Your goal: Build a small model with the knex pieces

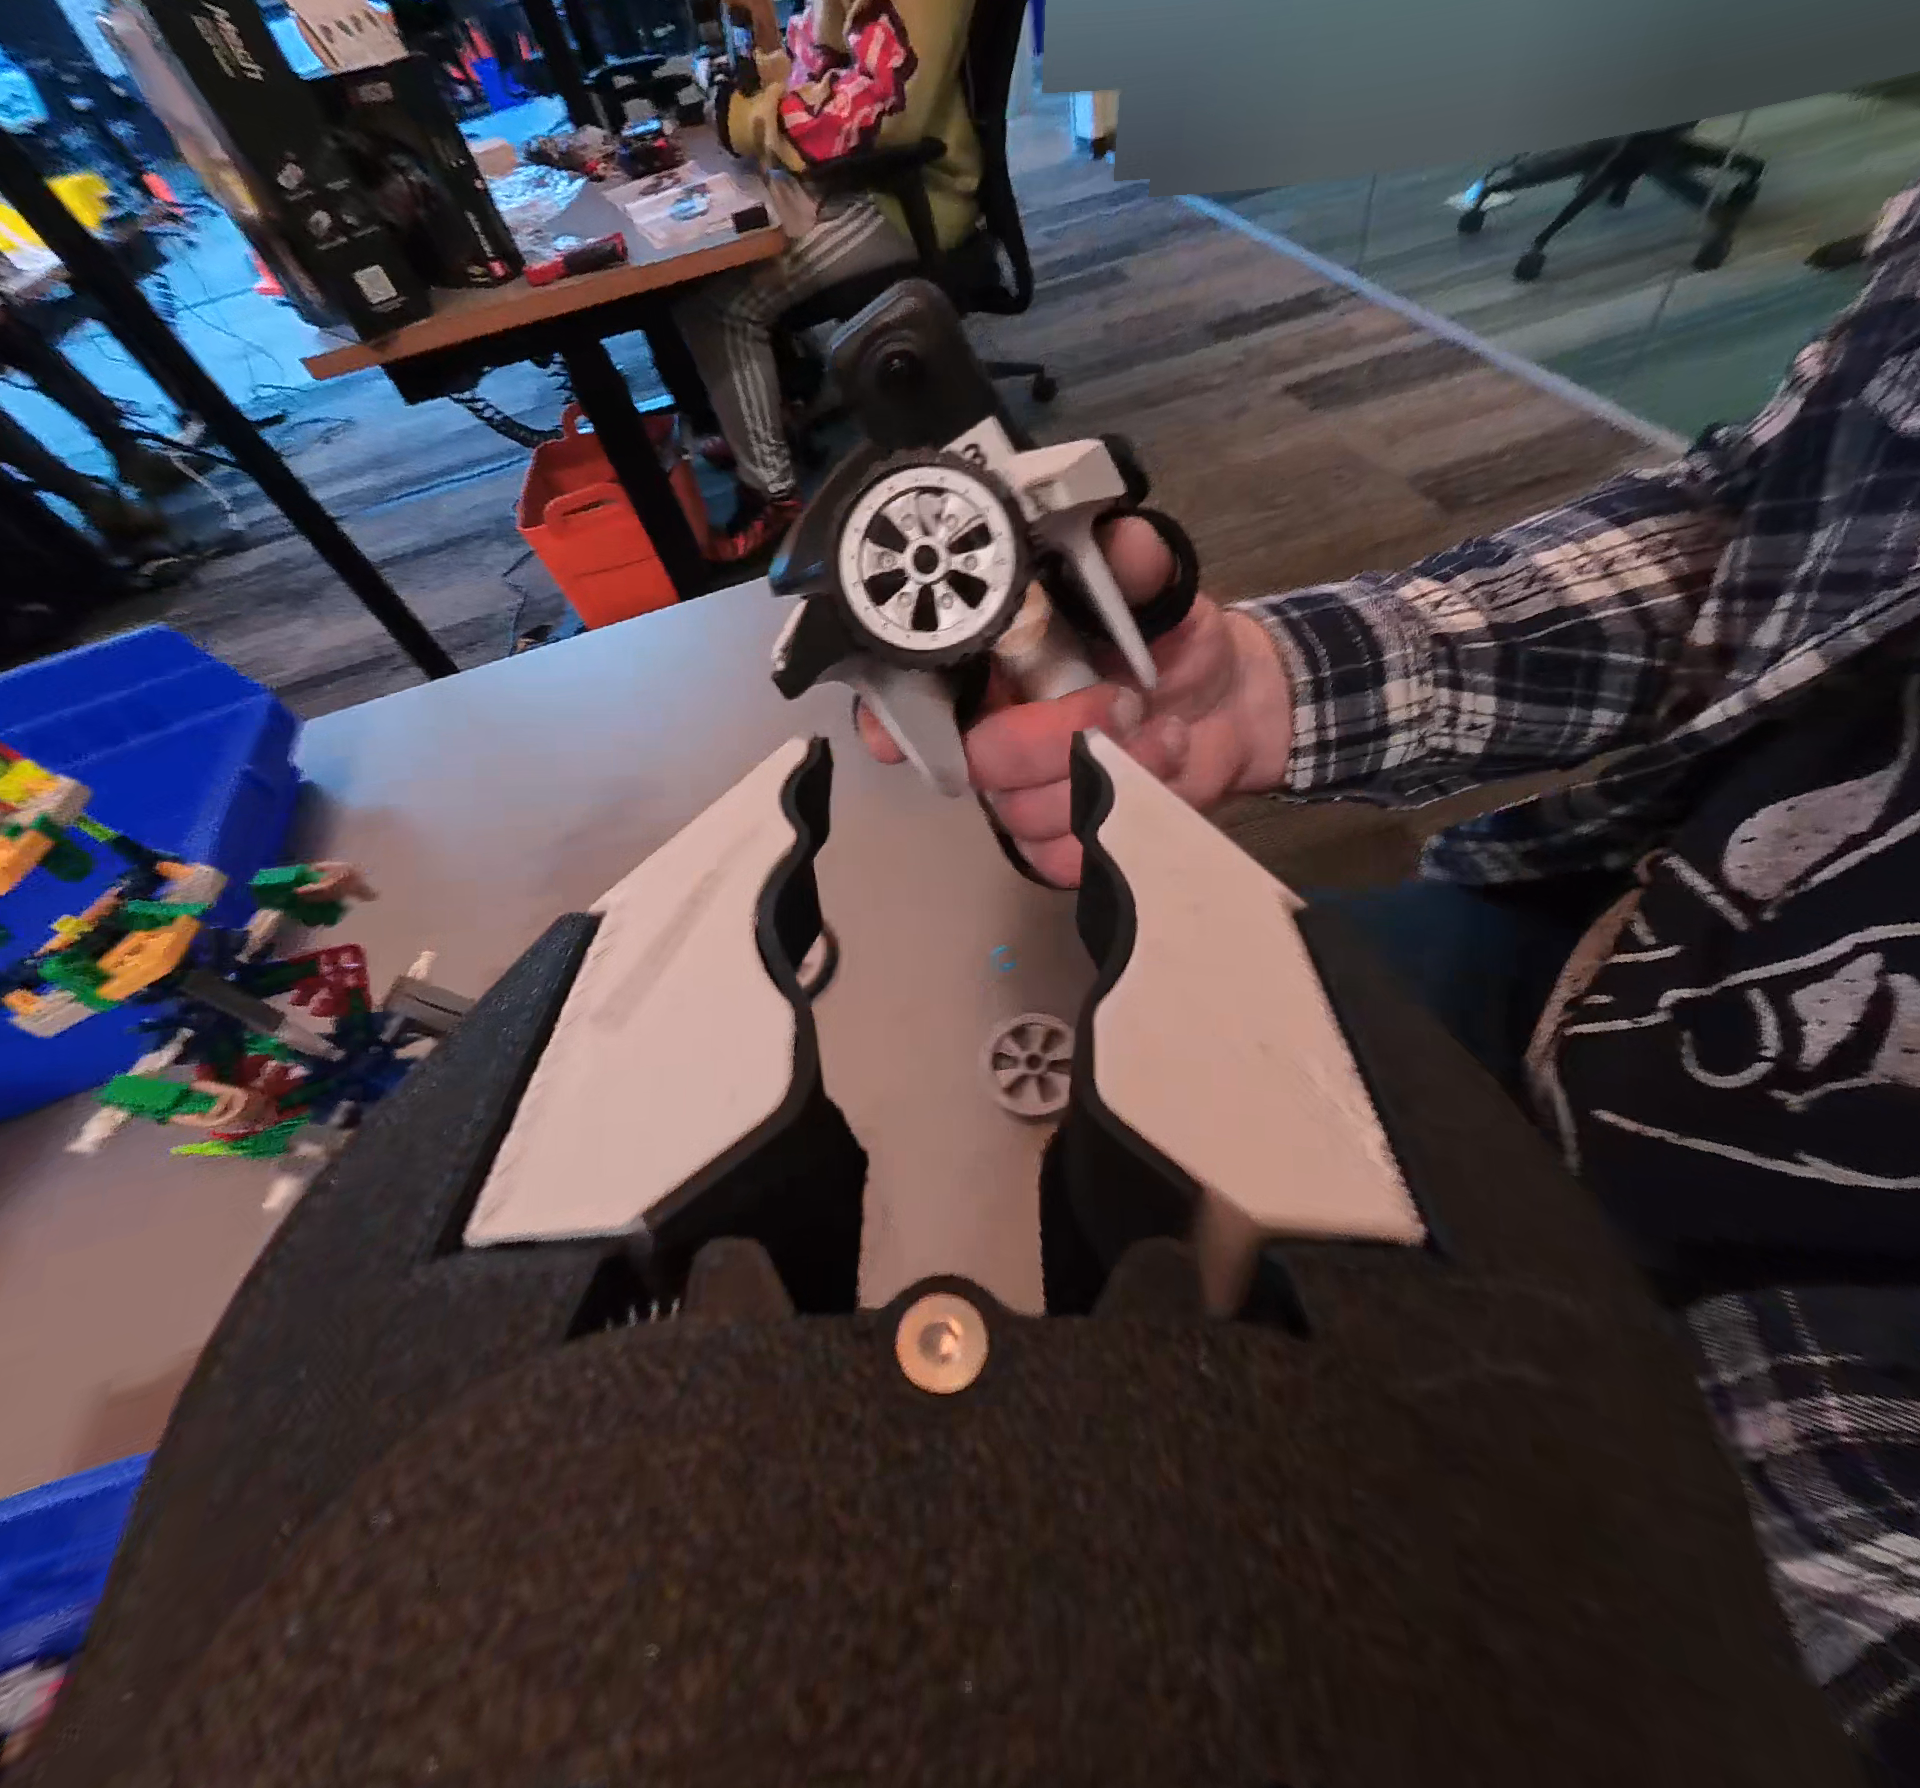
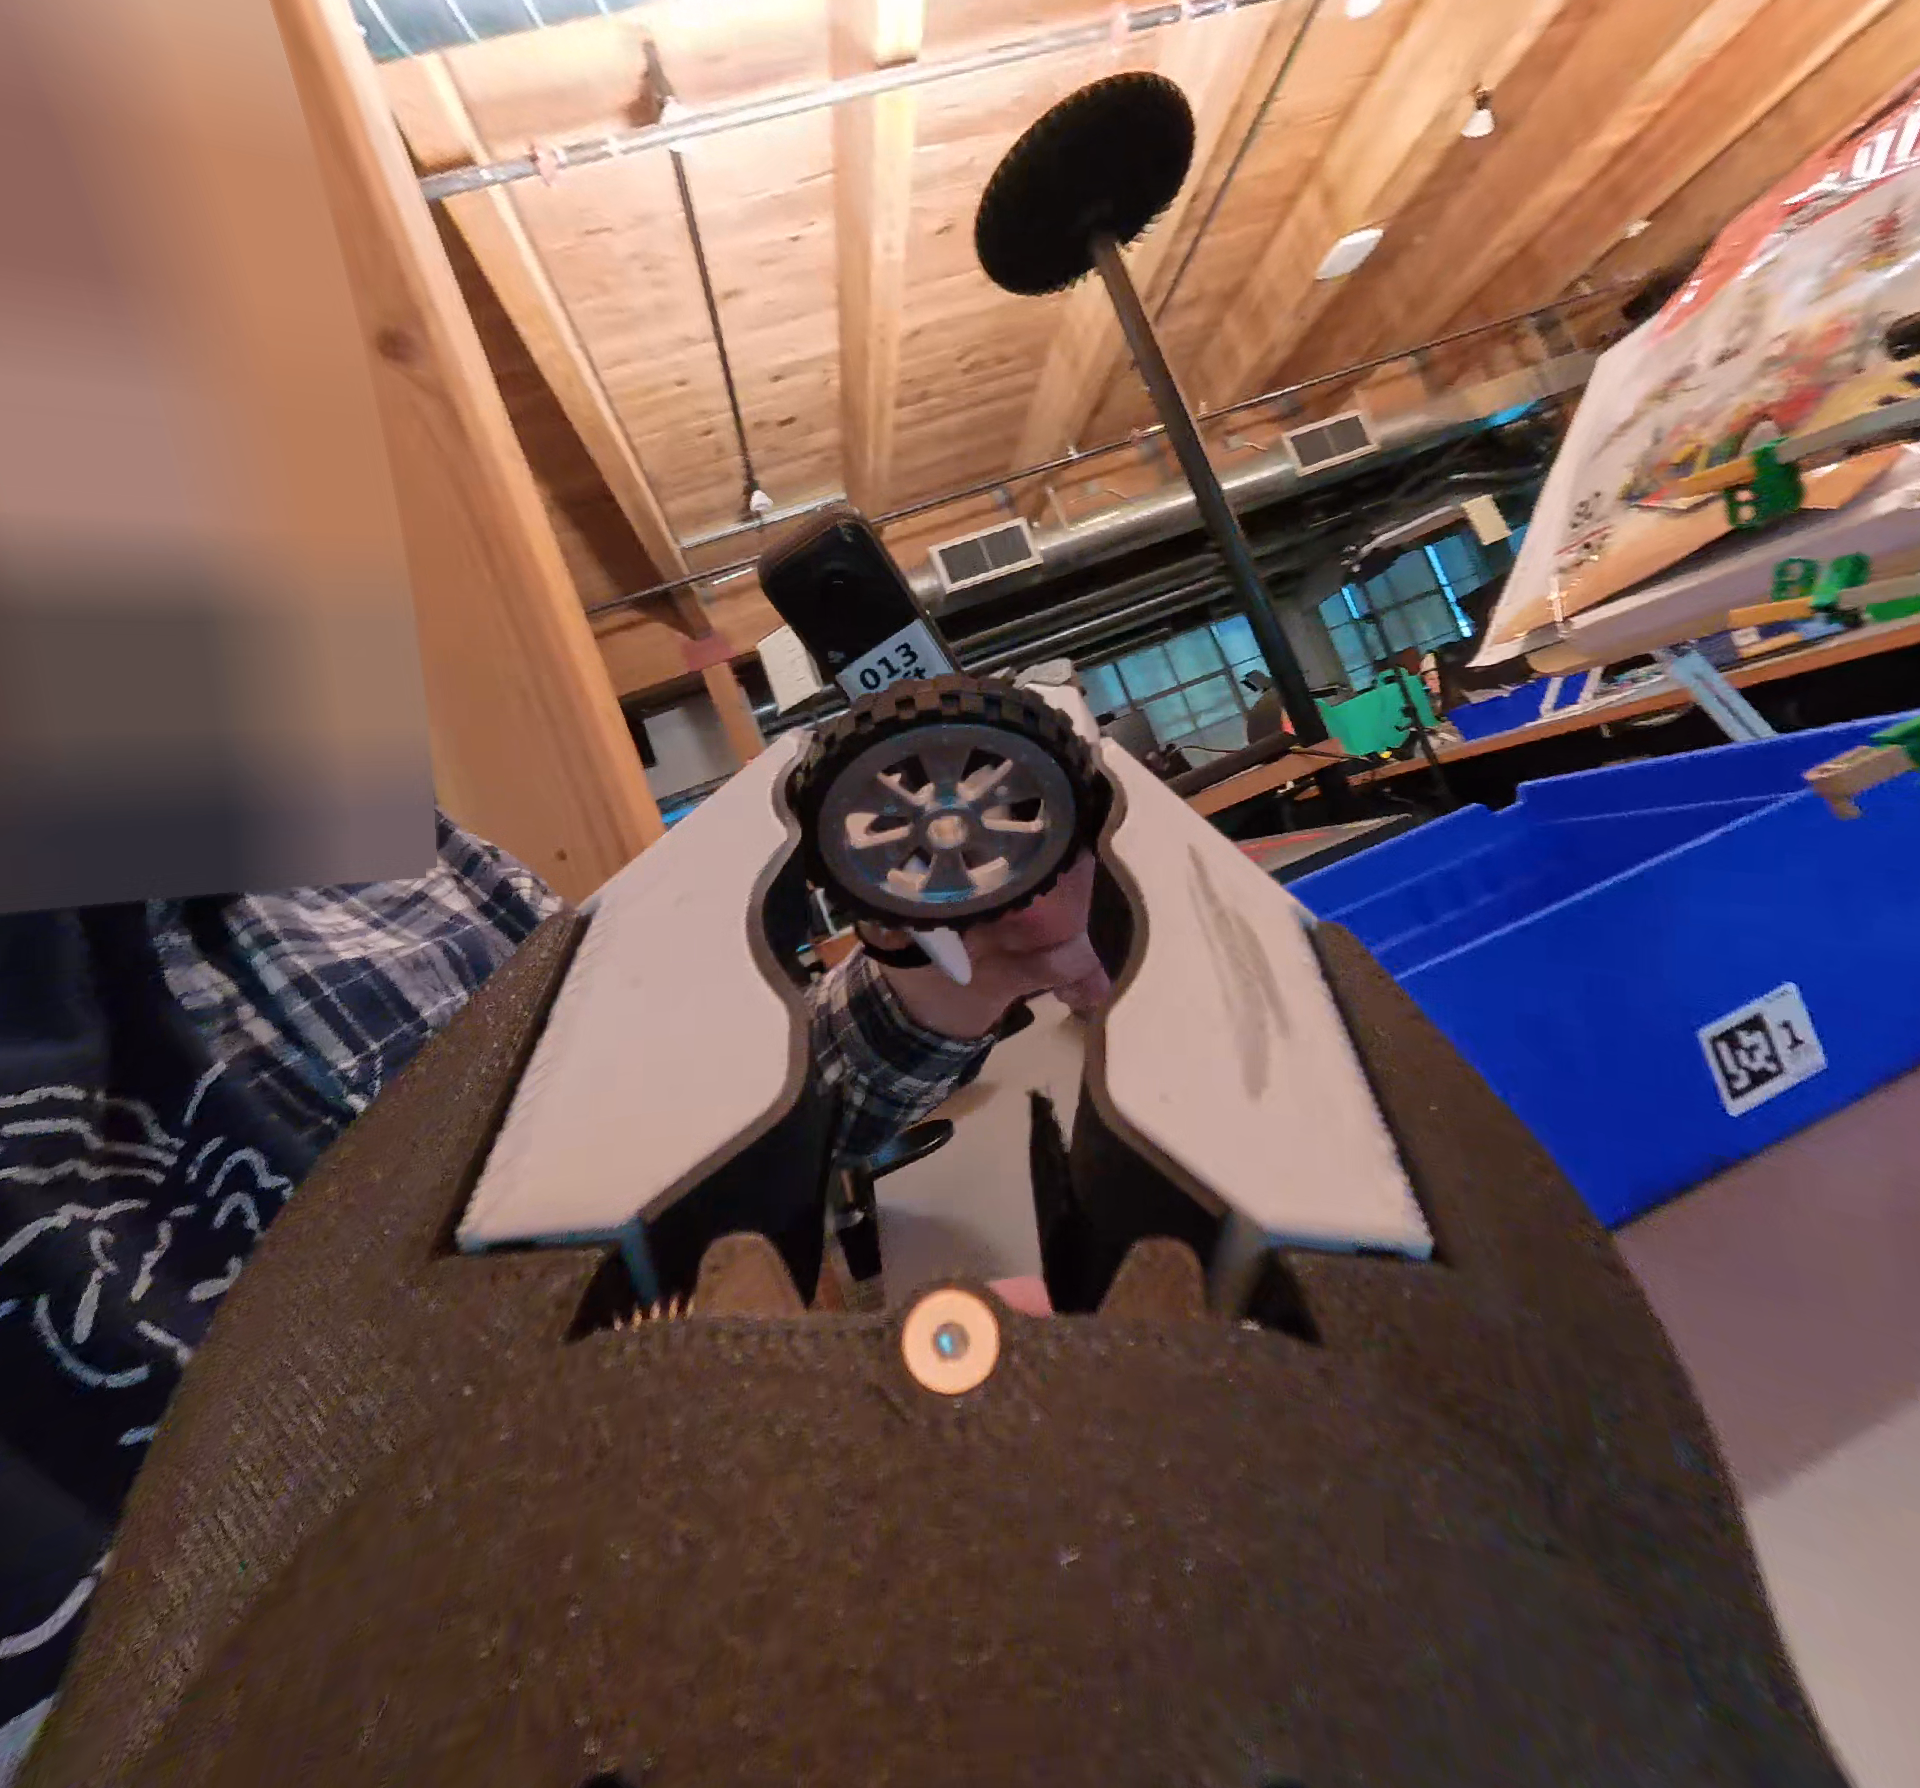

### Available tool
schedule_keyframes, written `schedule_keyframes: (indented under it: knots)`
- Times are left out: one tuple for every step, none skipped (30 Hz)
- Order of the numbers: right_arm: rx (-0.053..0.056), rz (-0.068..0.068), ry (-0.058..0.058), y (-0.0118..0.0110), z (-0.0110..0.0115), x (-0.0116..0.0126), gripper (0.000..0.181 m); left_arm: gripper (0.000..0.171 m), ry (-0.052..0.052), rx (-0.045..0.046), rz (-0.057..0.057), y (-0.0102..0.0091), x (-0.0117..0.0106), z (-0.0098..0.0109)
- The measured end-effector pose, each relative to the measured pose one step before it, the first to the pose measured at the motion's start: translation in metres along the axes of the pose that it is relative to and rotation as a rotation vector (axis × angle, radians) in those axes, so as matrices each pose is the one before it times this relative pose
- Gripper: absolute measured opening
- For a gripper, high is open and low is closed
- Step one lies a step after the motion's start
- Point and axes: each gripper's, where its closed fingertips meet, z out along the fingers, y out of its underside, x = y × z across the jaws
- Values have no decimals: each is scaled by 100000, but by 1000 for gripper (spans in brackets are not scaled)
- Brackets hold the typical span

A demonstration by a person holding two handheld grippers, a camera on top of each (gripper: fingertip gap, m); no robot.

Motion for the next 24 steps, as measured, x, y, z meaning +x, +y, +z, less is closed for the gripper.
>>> schedule_keyframes:
  knots:
    - [-786,-259,-1308,137,66,-226,49,46,-1805,-868,2888,49,-65,109]
    - [-811,210,-377,137,55,-30,49,50,-394,-454,1549,-31,81,118]
    - [-767,472,-645,124,30,-30,49,55,-995,-922,1104,1,-46,157]
    - [-851,626,-1006,149,6,-39,49,57,-2634,-829,2297,6,-249,153]
    - [-731,598,-77,157,-19,128,49,61,-3324,-1101,2793,12,-313,188]
    - [-773,511,461,178,-23,228,49,64,-1600,-1686,3060,88,-37,268]
    - [-1263,701,-340,277,0,143,49,64,-787,-1689,3157,83,114,306]
    - [-1664,787,-1066,365,30,47,49,65,-1132,-1143,3174,0,90,333]
    - [-1923,469,-761,413,50,108,49,68,-549,-1615,2889,88,161,398]
    - [-1993,-166,-254,394,52,204,49,68,-875,-2552,2904,216,77,433]
    - [-1627,-300,-118,341,36,279,49,69,-2194,-3108,3337,353,-173,435]
    - [-1212,805,-659,268,22,285,49,71,-1499,-2758,3094,340,-110,399]
    - [-1048,1786,-1933,241,34,117,49,71,-244,-2183,1852,279,15,351]
    - [-1281,1335,-2611,300,82,-57,49,71,213,-1760,1175,216,42,283]
    - [-1597,304,-2322,355,130,-139,49,70,301,-1374,1066,155,41,218]
    - [-1419,-96,-2246,343,165,-207,49,66,1344,-1322,1017,85,223,137]
    - [-927,178,-2356,259,165,-256,49,64,1798,-1181,1046,17,343,119]
    - [-437,204,-1787,150,136,-166,49,60,1163,-1076,1072,-22,299,141]
    - [-96,-325,-764,61,78,-26,49,53,441,-1079,1758,32,238,140]
    - [-93,-489,-409,39,11,26,49,51,-662,-920,1402,48,63,118]
    - [5,-173,-506,15,-60,30,49,51,-404,-526,90,36,-52,60]
    - [263,-120,-90,-8,-61,87,49,50,146,-474,-579,70,-21,74]
    - [533,-45,547,-42,-78,201,49,50,-865,-690,-194,144,-159,104]
    - [613,276,452,-54,-79,187,49,50,-1214,-326,601,121,-155,109]
